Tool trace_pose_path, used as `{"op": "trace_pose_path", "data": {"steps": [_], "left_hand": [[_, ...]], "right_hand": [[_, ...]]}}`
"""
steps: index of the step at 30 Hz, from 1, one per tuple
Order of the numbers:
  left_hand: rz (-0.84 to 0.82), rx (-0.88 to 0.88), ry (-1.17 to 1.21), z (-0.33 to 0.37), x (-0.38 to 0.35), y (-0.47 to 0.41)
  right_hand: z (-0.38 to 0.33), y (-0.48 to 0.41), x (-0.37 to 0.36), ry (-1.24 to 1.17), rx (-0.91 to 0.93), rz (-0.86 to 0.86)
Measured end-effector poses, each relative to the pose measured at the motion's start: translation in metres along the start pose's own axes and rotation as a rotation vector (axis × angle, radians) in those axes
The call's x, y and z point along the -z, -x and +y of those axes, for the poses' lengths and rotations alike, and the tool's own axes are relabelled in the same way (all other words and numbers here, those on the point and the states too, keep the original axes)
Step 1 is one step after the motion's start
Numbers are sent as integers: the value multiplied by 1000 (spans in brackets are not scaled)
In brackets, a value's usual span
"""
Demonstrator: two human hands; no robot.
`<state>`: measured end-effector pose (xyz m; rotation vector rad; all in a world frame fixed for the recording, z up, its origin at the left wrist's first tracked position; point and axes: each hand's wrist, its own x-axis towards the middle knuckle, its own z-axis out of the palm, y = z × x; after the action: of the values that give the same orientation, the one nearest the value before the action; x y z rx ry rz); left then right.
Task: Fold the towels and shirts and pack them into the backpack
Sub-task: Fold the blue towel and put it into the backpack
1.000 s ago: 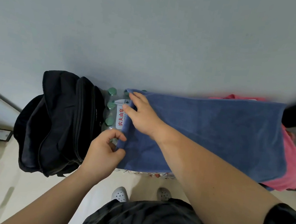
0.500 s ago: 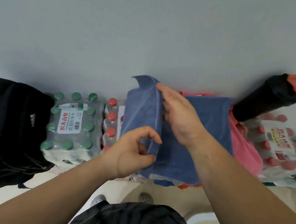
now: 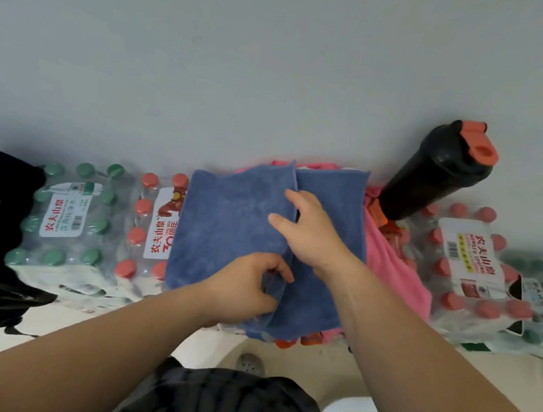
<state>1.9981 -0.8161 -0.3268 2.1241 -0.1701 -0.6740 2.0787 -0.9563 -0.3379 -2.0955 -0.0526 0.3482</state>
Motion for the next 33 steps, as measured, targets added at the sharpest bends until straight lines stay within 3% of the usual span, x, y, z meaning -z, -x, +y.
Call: {"op": "trace_pose_path", "data": {"steps": [7, 11, 14, 17, 23, 25, 28, 33], "left_hand": [[-71, -91, 141, 42, 4, 7], [-144, -116, 77, 53, -19, -17], [-244, -33, 85, 46, -33, -32], [-134, 8, 141, 33, -28, -38], [362, 177, 146, -14, 31, -29], [455, 251, 93, -30, 53, -34], [507, 305, 67, -43, 82, -52], [465, 311, -181, -47, 106, -98]], "right_hand": [[-3, 21, 44, -330, 249, 162], [31, 18, 73, -277, 140, 312], [63, 13, 78, -63, -38, 220], [77, 10, 71, 53, -91, 147], [71, -4, 62, -70, -86, 314], [65, -13, 62, -119, -101, 414], [62, -30, 64, 13, -145, 534], [53, -43, 67, -55, -176, 547]]}}
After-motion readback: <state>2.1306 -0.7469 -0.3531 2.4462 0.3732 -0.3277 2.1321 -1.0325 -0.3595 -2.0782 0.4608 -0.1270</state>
